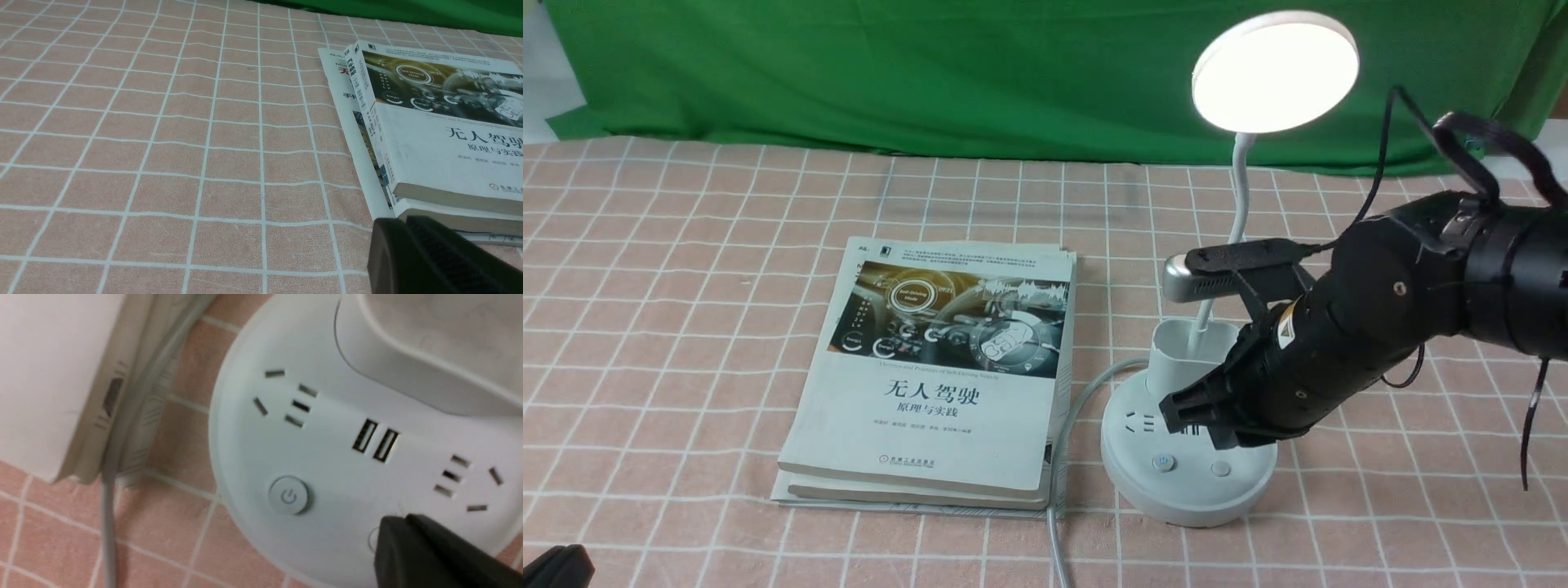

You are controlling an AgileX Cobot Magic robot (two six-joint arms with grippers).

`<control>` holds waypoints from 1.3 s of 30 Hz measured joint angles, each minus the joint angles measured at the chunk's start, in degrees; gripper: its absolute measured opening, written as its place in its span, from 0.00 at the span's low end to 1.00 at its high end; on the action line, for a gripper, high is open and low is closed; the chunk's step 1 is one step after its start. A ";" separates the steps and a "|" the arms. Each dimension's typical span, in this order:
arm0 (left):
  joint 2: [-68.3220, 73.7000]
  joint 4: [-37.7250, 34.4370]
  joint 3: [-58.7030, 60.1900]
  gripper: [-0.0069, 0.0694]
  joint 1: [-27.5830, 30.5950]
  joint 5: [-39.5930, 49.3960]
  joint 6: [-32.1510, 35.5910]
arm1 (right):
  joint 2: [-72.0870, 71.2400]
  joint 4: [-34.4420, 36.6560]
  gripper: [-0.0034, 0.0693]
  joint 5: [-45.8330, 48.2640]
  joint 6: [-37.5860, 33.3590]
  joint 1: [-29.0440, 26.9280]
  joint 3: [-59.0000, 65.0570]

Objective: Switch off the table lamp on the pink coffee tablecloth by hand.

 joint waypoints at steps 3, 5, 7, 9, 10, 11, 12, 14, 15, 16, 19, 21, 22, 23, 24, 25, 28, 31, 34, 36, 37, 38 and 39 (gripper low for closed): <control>0.00 0.00 0.00 0.10 0.00 0.00 0.00 | -1.28 0.00 0.11 -0.22 0.00 0.00 0.00; 0.00 0.00 0.00 0.10 0.00 0.00 0.00 | -0.98 0.00 0.11 -0.28 0.00 0.00 0.00; 0.00 0.00 0.00 0.10 0.00 0.00 0.00 | -0.02 0.00 0.11 -0.43 0.00 0.00 0.00; 0.00 0.00 0.00 0.10 0.00 0.00 0.00 | 0.86 0.00 0.11 -0.47 0.00 0.00 0.00; 0.00 0.00 0.00 0.10 0.00 0.00 0.00 | 2.48 0.00 0.11 -0.51 0.00 0.00 0.00; 0.00 0.00 0.00 0.10 0.00 0.00 0.00 | 3.26 0.00 0.11 -0.51 0.00 0.00 0.00; 0.00 0.00 0.00 0.10 0.00 0.00 0.00 | 4.24 0.00 0.11 -0.51 0.00 0.00 0.00; 0.00 0.00 0.00 0.10 0.00 0.00 0.00 | 5.35 0.00 0.11 -0.55 0.00 0.00 -0.26; 0.00 0.00 0.00 0.10 0.00 0.00 0.00 | 5.68 0.00 0.11 -0.57 0.00 0.00 -0.32; 0.00 0.00 0.00 0.10 0.00 0.00 0.00 | 5.72 0.00 0.11 -0.57 0.00 0.00 -0.38; 0.00 0.00 0.00 0.10 0.00 0.00 0.00 | 5.95 0.00 0.11 -0.34 -0.16 0.00 -0.71; 0.00 0.00 0.00 0.10 0.00 0.00 0.00 | 5.65 -0.06 0.11 -0.18 -0.26 0.00 -0.76; 0.00 0.00 0.00 0.10 0.00 0.00 0.00 | 5.54 -0.06 0.11 -0.18 -0.26 0.00 -0.76; 0.00 0.00 0.00 0.10 0.00 0.00 0.00 | 4.97 -0.06 0.11 -0.18 -0.39 0.00 -0.55; 0.00 0.00 0.00 0.10 0.00 0.00 0.00 | 4.33 -0.06 0.11 -0.12 -0.39 0.00 -0.27; 0.00 0.00 0.00 0.10 0.00 0.00 0.00 | 3.42 -0.06 0.11 0.28 -0.39 0.00 -0.02; 0.00 0.00 0.00 0.10 0.00 0.00 0.00 | -0.54 -0.06 0.11 1.43 -0.76 0.00 0.71; 0.00 0.00 0.00 0.10 0.00 0.00 0.00 | -6.95 -0.19 0.11 2.07 -1.77 0.00 3.60; 0.00 0.00 0.00 0.10 0.00 0.00 0.00 | -14.14 -0.24 0.11 3.26 -3.16 0.00 7.99; 0.00 0.00 0.00 0.10 0.00 0.00 0.00 | -19.13 -0.24 0.11 5.45 -3.70 0.00 11.35; 0.00 0.00 0.00 0.10 0.00 0.00 0.00 | -21.84 -0.24 0.12 6.75 -3.75 0.00 12.71; 0.00 0.00 0.00 0.10 0.00 0.00 0.00 | -23.96 -0.24 0.12 7.90 -3.90 0.00 13.64; 0.00 0.00 0.00 0.10 0.00 0.00 0.00 | -24.36 -0.24 0.12 7.90 -3.90 0.00 13.64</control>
